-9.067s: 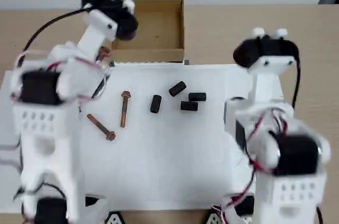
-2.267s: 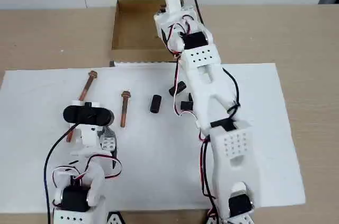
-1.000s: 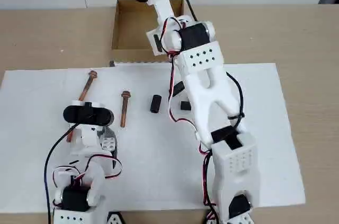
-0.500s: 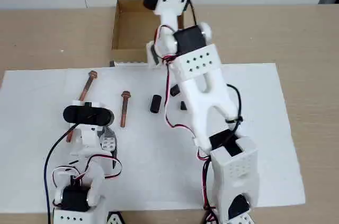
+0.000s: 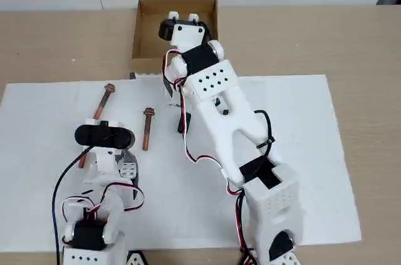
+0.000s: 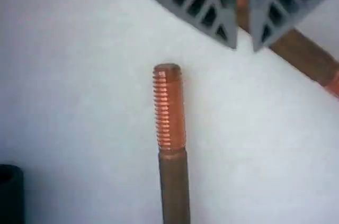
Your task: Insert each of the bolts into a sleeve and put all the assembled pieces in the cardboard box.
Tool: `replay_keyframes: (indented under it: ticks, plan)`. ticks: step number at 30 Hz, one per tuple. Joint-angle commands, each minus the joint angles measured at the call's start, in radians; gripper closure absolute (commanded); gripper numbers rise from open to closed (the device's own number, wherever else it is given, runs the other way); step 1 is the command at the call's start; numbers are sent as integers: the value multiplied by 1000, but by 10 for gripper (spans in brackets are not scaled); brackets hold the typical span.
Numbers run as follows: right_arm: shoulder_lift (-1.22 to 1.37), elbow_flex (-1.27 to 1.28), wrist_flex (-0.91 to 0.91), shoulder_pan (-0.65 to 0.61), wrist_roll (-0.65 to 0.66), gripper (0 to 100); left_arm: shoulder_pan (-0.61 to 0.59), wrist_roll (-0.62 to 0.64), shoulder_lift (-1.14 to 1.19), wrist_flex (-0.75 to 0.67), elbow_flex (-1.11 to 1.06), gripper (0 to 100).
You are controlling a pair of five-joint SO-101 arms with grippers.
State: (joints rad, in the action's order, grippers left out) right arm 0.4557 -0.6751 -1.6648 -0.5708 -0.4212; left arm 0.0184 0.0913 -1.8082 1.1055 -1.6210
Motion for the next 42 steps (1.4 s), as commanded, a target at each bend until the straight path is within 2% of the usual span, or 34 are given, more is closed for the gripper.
replay_keyframes:
  ticks: [1, 8, 21, 30, 42]
  plan:
    - [-58, 2, 28, -24, -9, 805, -3, -2, -9, -6, 2, 995]
    - [53, -2, 28, -53, -57, 867, -3, -2, -9, -6, 2, 995]
    - [186, -5, 119, -68, -60, 865, -5, -2, -9, -5, 2, 995]
    - [249, -5, 111, -62, -60, 865, -57, -2, -9, -5, 2, 995]
    - [246, -5, 110, -19, -54, 865, -57, -2, -9, -5, 2, 995]
